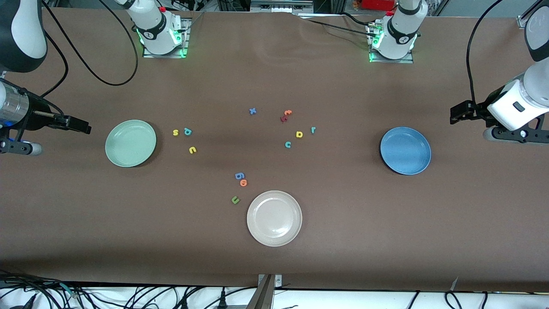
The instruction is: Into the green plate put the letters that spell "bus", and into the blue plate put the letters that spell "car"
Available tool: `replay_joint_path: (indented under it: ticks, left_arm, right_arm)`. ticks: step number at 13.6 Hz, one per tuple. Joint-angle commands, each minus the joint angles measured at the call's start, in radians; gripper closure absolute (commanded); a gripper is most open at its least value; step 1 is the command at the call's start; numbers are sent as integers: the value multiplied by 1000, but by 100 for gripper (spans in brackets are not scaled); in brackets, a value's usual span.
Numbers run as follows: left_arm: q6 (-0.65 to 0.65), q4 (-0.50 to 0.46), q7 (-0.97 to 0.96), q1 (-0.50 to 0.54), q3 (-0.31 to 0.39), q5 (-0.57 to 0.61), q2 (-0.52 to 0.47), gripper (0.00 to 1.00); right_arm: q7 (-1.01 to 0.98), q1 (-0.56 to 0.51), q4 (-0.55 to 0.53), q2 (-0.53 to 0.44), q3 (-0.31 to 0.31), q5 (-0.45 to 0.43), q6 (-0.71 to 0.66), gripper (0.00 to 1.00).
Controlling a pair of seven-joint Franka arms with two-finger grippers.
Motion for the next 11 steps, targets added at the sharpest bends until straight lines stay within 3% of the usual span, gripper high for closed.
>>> replay_joint_path:
  ticks: [1,11]
  left_arm:
    - [13,-14,6,-2,-1,1,-3,0]
    - [13,14,10,-8,-2,1,6,0]
  right_arm:
    - [13,9,27,14,-3,11,-12,0]
    - [18,8,27,12,-4,10,-15,0]
